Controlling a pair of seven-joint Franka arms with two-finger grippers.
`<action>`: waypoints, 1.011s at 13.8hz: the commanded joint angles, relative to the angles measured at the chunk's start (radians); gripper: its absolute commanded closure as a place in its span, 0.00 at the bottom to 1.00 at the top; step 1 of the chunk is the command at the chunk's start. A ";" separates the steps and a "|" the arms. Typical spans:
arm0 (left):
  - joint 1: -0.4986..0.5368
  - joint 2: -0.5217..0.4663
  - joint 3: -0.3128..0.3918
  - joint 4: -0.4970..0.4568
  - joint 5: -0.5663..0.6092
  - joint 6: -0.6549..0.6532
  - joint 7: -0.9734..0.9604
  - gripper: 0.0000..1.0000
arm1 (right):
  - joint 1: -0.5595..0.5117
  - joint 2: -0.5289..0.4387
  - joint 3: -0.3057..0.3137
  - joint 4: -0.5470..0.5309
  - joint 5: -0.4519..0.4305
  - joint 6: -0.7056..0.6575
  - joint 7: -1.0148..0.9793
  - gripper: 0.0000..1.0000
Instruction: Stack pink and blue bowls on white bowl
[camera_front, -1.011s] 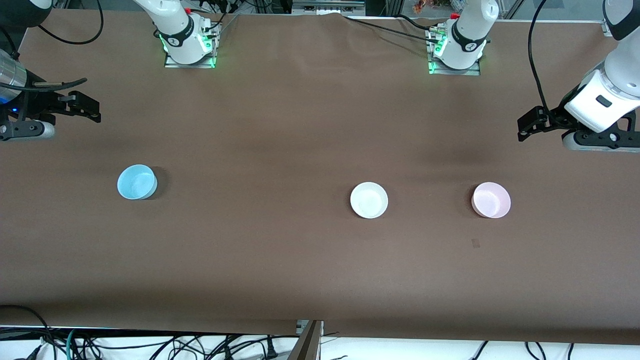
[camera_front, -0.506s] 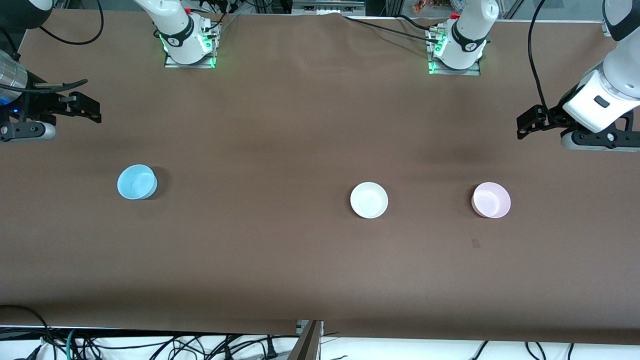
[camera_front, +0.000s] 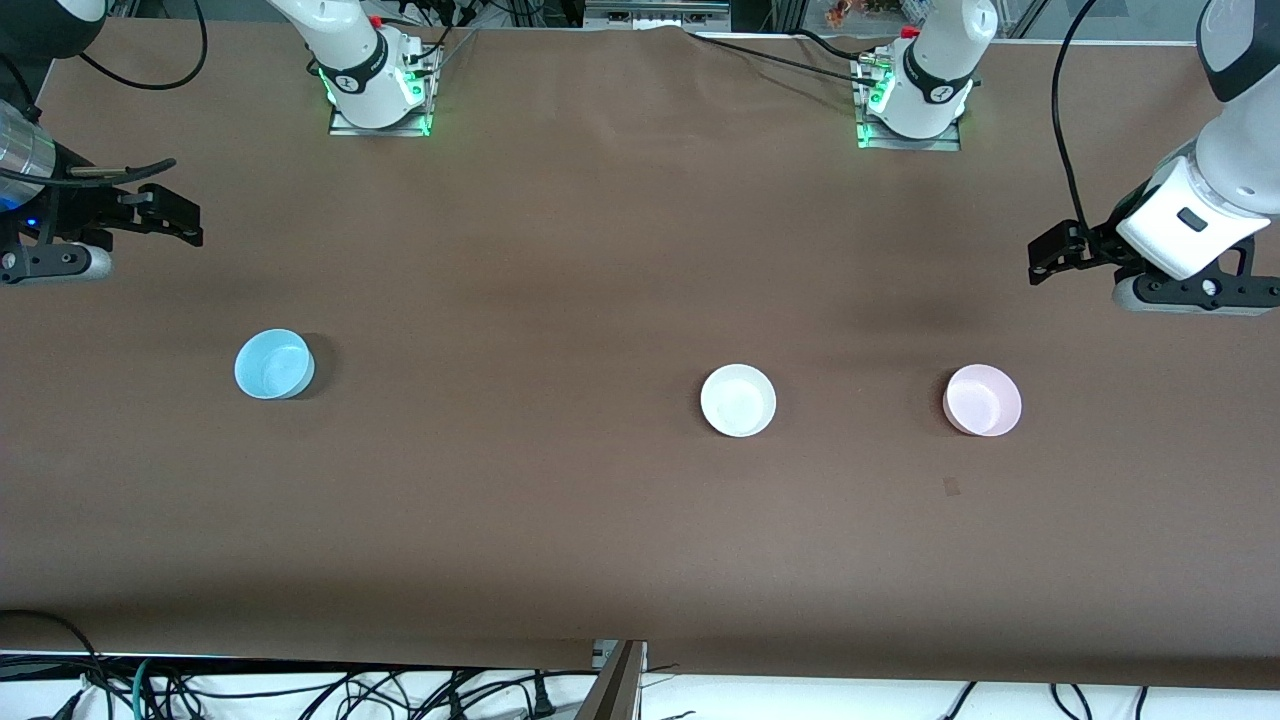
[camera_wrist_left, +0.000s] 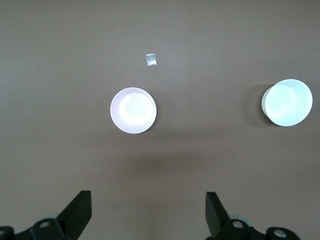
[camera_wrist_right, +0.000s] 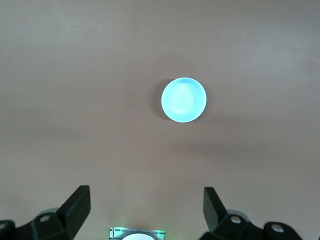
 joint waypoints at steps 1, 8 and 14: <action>0.004 -0.006 0.002 -0.026 0.014 -0.006 -0.004 0.00 | 0.000 0.006 0.001 0.019 -0.006 -0.007 -0.006 0.00; 0.011 0.031 -0.003 -0.034 0.077 0.080 -0.006 0.00 | 0.000 0.006 0.001 0.019 -0.006 -0.012 -0.003 0.00; 0.053 0.195 0.006 -0.016 0.097 0.301 0.029 0.00 | 0.000 0.006 0.001 0.019 -0.006 -0.012 -0.006 0.00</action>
